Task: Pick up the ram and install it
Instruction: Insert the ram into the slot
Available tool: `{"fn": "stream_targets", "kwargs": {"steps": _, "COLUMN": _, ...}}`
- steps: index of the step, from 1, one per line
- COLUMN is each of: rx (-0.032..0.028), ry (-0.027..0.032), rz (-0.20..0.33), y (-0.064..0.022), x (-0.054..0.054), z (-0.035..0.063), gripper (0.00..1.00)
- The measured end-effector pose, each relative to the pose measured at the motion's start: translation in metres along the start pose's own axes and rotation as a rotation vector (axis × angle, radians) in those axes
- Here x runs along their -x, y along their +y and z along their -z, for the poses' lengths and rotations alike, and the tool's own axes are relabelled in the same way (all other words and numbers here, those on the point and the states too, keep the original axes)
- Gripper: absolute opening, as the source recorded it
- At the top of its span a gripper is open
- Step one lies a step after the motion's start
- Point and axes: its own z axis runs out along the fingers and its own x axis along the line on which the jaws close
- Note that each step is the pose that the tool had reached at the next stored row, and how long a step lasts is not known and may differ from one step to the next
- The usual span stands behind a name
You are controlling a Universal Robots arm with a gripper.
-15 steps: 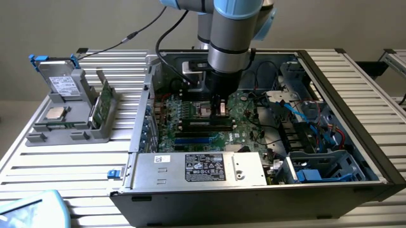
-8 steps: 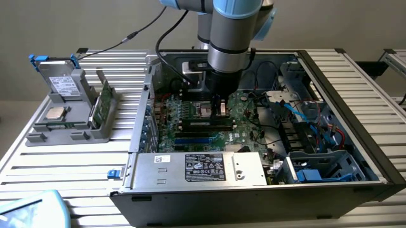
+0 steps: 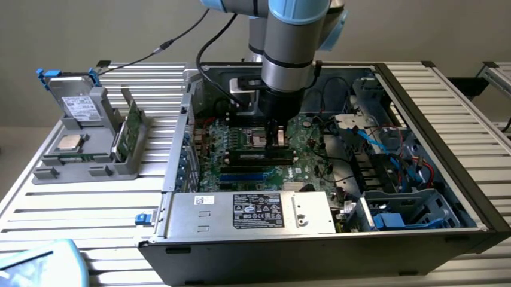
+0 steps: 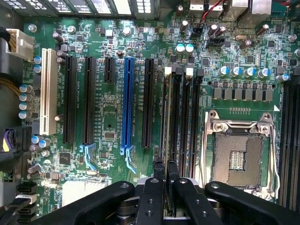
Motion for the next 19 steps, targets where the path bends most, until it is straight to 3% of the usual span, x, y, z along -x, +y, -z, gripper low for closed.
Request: {"fn": "stream_targets", "kwargs": {"steps": 19, "rx": -0.0012, "ry": -0.0001, "rz": -0.004, "y": -0.0001, "x": 0.0001, "z": -0.0013, "gripper": 0.13}}
